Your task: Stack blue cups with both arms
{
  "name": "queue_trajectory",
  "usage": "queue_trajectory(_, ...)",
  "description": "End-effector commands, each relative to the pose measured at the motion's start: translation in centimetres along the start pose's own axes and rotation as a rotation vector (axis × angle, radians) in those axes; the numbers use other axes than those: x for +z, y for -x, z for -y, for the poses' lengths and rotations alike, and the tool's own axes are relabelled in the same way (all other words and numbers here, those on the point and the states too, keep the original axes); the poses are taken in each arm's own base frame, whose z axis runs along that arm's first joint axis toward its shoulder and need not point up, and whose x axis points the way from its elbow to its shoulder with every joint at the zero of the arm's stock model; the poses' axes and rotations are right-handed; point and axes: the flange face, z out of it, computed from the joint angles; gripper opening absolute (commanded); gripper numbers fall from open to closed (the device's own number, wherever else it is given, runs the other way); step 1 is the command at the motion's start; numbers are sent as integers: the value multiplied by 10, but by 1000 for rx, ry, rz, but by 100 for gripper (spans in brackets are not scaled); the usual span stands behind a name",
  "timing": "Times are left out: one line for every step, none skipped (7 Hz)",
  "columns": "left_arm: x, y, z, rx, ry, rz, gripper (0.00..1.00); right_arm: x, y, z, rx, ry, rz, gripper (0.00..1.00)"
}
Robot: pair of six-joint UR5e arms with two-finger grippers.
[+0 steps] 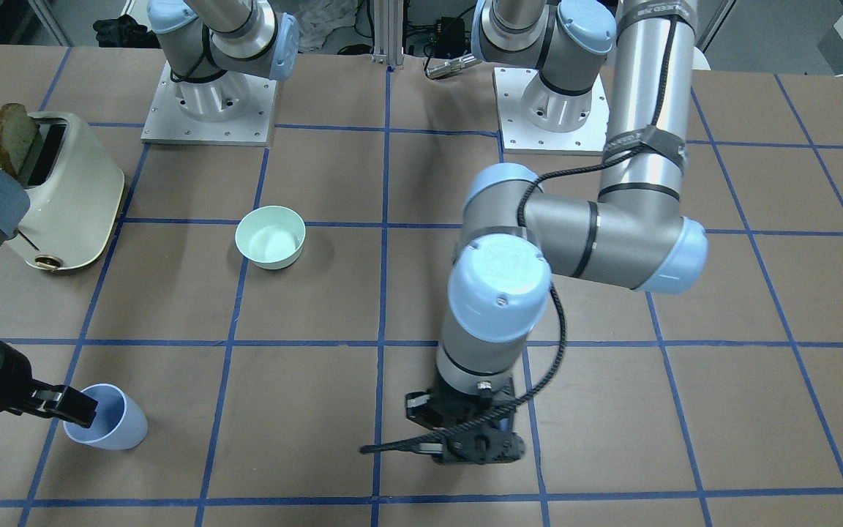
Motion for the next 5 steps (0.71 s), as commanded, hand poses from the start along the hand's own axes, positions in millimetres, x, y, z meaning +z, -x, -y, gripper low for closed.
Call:
queue_trajectory(3, -80, -55, 14, 53, -30, 0, 16, -4, -8, -8, 68, -27, 100)
queue_trajectory(25, -83, -64, -48, 80, -15, 0, 22, -4, -9, -9, 92, -27, 100)
queue_trajectory(36, -83, -64, -51, 87, -3, 0, 33, -5, -8, -9, 107, -27, 100)
queue_trajectory(47, -82, -65, -50, 99, 10, 0, 38, -4, -4, -7, 105, -20, 99)
queue_trajectory(55, -82, -65, -53, 108, 13, 0, 45, -4, -4, -5, 115, -13, 71)
